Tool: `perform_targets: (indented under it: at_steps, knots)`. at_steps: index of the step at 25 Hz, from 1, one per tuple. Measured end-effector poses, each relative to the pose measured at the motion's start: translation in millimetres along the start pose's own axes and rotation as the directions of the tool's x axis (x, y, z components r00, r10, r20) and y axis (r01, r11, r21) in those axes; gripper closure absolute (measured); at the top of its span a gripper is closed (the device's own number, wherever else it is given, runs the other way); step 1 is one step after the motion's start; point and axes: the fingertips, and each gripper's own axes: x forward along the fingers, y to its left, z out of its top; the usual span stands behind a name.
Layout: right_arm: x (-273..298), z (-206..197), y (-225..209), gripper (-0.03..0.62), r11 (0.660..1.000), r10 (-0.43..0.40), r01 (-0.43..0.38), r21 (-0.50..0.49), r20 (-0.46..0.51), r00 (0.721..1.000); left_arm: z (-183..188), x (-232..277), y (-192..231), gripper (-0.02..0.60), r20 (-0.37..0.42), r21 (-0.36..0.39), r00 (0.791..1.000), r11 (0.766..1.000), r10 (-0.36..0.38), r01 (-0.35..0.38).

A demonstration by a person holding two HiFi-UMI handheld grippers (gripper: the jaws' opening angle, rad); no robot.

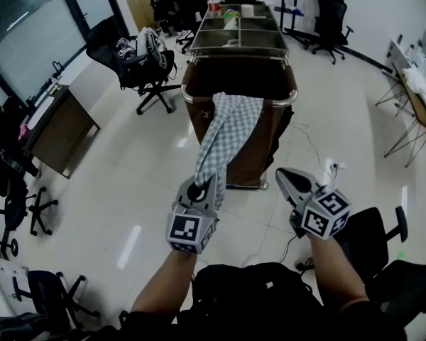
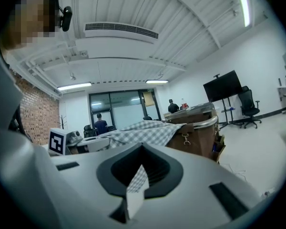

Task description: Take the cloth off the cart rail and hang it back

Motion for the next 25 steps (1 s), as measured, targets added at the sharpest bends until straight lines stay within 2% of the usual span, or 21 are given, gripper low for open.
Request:
perform_targets:
  at_steps: [7, 16, 25]
  knots:
    - [18.3, -1.3, 52.4, 0.577, 1.000, -0.011, 0.011, -0.008, 0.014, 1.000, 29.7, -74.5, 49.3, 0.577, 0.040, 0.018, 0.998, 0.998, 0.051, -0.052]
    - [49.8, -27.1, 165.0, 0.577, 0.998, -0.058, 0.057, 0.025, 0.039, 0.998, 26.8, -170.5, 122.2, 0.576, 0.014, 0.047, 1.000, 0.999, 0.023, -0.024]
    - [72.0, -45.0, 228.3, 0.577, 0.998, -0.062, 0.061, 0.030, 0.038, 0.997, 20.3, -261.8, 208.9, 0.576, 0.028, 0.012, 0.985, 0.985, 0.169, -0.170]
